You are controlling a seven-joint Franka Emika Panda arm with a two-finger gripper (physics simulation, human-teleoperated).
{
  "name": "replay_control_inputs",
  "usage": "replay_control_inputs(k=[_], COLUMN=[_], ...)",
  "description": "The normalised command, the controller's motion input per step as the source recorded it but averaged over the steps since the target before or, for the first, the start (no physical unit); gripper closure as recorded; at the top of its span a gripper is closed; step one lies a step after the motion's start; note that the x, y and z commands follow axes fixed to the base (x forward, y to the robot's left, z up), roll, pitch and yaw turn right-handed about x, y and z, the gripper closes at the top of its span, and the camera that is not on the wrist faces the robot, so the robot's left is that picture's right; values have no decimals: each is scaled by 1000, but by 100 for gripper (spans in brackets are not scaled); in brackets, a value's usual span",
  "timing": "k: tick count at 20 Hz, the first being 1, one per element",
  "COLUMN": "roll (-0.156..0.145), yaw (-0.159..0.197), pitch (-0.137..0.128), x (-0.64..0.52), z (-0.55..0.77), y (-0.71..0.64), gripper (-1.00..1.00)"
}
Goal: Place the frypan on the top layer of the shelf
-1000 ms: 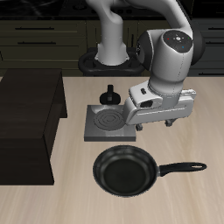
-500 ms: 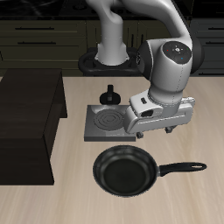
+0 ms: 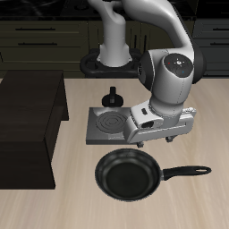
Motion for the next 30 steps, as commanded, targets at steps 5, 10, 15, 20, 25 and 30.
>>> replay_control_inputs(k=[5, 10, 15, 20, 25, 30], roll=[5, -5, -6, -20, -5, -5], yaw=[18, 16, 12, 20, 11, -1], pitch=[11, -10, 11, -5, 8, 26], x=[-26, 10, 25, 28, 26, 15], z=[-198, -60, -139, -90, -130, -153], y=[45, -23, -48, -54, -38, -31], gripper=[-100, -100, -100, -100, -100, -100])
